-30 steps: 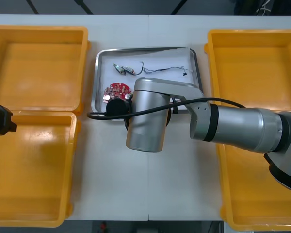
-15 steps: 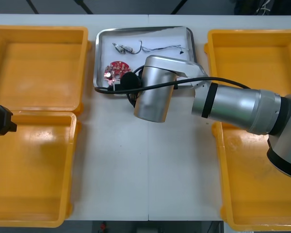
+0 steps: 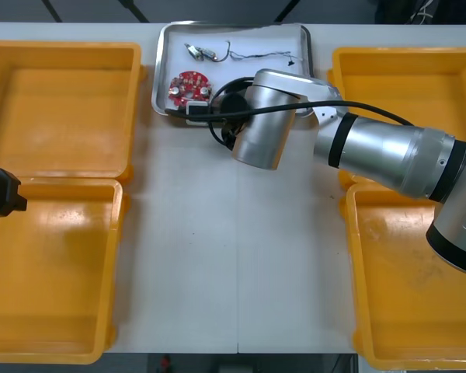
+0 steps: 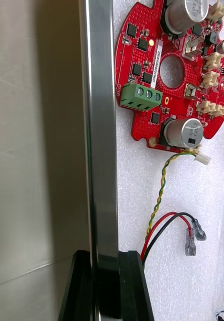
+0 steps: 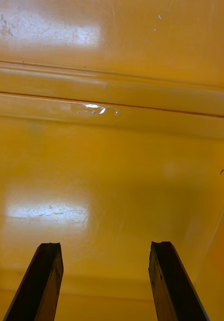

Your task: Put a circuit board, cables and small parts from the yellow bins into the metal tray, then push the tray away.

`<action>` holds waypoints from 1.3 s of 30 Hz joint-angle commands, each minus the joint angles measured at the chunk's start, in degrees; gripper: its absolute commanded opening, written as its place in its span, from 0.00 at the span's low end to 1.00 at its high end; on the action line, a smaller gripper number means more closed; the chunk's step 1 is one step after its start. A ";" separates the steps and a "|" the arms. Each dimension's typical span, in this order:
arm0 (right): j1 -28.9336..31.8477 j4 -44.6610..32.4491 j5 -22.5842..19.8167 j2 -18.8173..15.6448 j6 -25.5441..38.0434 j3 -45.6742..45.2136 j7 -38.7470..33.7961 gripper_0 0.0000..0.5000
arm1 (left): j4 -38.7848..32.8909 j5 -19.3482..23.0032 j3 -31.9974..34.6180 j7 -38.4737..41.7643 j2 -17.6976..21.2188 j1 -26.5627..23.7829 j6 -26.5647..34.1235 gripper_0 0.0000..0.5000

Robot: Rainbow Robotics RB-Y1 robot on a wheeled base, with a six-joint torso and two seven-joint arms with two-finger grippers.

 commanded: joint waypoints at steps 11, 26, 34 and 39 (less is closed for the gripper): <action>-3.57 -1.43 0.45 -0.23 4.44 -0.02 1.83 0.65 | -1.17 -0.58 0.46 -4.42 -0.57 0.82 -0.35 1.00; -3.31 -12.68 -4.38 -0.67 24.30 -8.89 1.83 1.00 | -1.17 -0.58 0.46 -4.42 -0.57 0.82 -0.35 1.00; 0.21 -20.06 -6.05 -1.55 37.58 -18.65 0.07 1.00 | -1.17 -0.58 0.46 -4.42 -0.57 0.82 -0.35 1.00; 3.02 -25.69 -6.23 -3.66 43.82 -22.69 -2.39 1.00 | -1.17 -0.58 0.46 -4.42 -0.57 0.82 -0.35 1.00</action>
